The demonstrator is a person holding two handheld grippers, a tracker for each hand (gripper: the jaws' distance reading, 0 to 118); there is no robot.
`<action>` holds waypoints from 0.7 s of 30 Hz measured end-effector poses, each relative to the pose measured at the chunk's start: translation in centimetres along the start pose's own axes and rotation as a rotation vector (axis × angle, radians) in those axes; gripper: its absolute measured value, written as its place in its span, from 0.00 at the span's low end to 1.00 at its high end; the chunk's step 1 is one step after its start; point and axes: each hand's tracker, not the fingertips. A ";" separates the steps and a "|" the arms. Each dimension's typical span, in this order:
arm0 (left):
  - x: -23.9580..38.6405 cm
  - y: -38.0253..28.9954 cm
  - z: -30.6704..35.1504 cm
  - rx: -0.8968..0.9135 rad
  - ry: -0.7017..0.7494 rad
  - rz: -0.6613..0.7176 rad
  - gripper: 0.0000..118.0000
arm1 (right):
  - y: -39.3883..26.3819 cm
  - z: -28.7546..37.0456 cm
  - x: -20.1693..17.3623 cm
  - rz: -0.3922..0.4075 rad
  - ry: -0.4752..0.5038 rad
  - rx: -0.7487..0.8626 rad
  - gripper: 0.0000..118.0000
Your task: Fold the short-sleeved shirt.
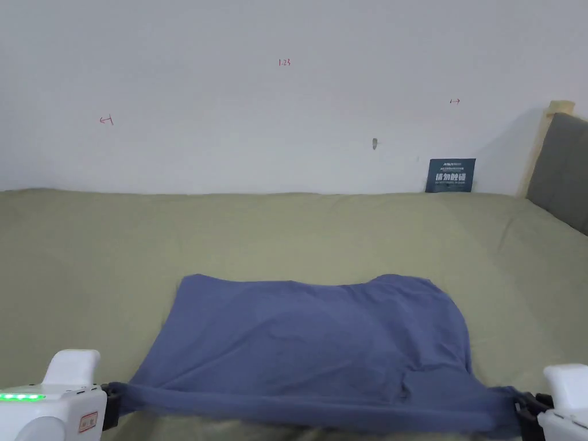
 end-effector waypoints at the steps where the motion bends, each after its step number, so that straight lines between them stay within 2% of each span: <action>1: -0.2 -1.4 0.9 0.000 -0.015 -0.004 0.03 | -1.7 1.1 -0.2 0.005 -0.008 -0.005 0.00; 10: -0.5 -8.5 3.8 -0.055 -0.019 0.015 0.03 | -8.5 4.0 -0.7 -0.048 0.022 -0.074 0.00; 16: -0.5 -10.1 2.6 -0.098 -0.028 0.025 0.04 | -10.0 1.5 -0.1 -0.046 0.026 -0.117 0.01; 17: -0.5 -10.2 2.5 -0.094 -0.037 0.033 0.09 | -10.2 1.3 -0.1 -0.057 0.019 -0.108 0.07; 18: -0.5 -10.3 2.5 -0.089 -0.039 0.039 0.34 | -10.3 1.2 0.0 -0.073 0.016 -0.105 0.34; 19: -0.5 -10.4 2.6 -0.087 -0.040 0.041 0.65 | -10.2 1.2 0.1 -0.101 0.022 -0.124 0.68; 20: -0.8 -10.4 2.5 -0.093 -0.051 0.048 0.90 | -10.5 0.9 0.7 -0.121 0.023 -0.142 0.98; 21: -0.9 -10.5 2.4 -0.111 -0.063 0.047 0.96 | -10.5 0.7 0.9 -0.133 0.019 -0.157 0.95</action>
